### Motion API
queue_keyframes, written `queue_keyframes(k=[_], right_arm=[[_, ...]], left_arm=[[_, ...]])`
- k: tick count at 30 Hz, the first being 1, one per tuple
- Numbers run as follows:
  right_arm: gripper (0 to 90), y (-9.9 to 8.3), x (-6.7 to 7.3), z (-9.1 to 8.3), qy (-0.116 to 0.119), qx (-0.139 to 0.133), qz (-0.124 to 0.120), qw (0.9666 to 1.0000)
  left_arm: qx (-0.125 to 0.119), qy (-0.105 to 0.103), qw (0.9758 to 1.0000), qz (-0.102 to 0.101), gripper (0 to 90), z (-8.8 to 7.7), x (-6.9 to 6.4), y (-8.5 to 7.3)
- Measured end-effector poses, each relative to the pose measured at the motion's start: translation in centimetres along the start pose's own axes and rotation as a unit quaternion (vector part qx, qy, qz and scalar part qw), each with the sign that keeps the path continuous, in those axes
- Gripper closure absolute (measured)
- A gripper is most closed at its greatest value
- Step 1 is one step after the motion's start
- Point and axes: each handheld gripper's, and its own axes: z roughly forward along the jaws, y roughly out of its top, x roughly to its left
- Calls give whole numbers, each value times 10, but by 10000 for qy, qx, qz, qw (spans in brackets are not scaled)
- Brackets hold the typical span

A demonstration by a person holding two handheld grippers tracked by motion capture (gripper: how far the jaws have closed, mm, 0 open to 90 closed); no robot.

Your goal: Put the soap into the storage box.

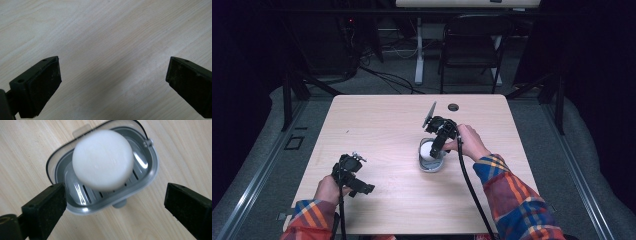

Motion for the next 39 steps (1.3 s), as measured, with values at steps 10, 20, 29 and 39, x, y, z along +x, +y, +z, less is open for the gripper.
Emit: queue_keyframes(k=[10, 20, 29, 39], right_arm=[[0, -30, -3, -17, -95, -92, 134, 9998], [0, -71, -9, -22, -215, -70, 370, 9991], [0, -112, -15, -14, -328, 16, 609, 9976], [0, -145, -18, -6, -310, 201, 810, 9960]], left_arm=[[8, 7, 10000, -2, 0, 0, 0, 0], [10, 21, 10000, 8, 0, 0, -1, 0], [11, 23, 10000, 11, 0, 0, -1, 0], [20, 23, 10000, 28, 0, 0, -1, 0]])
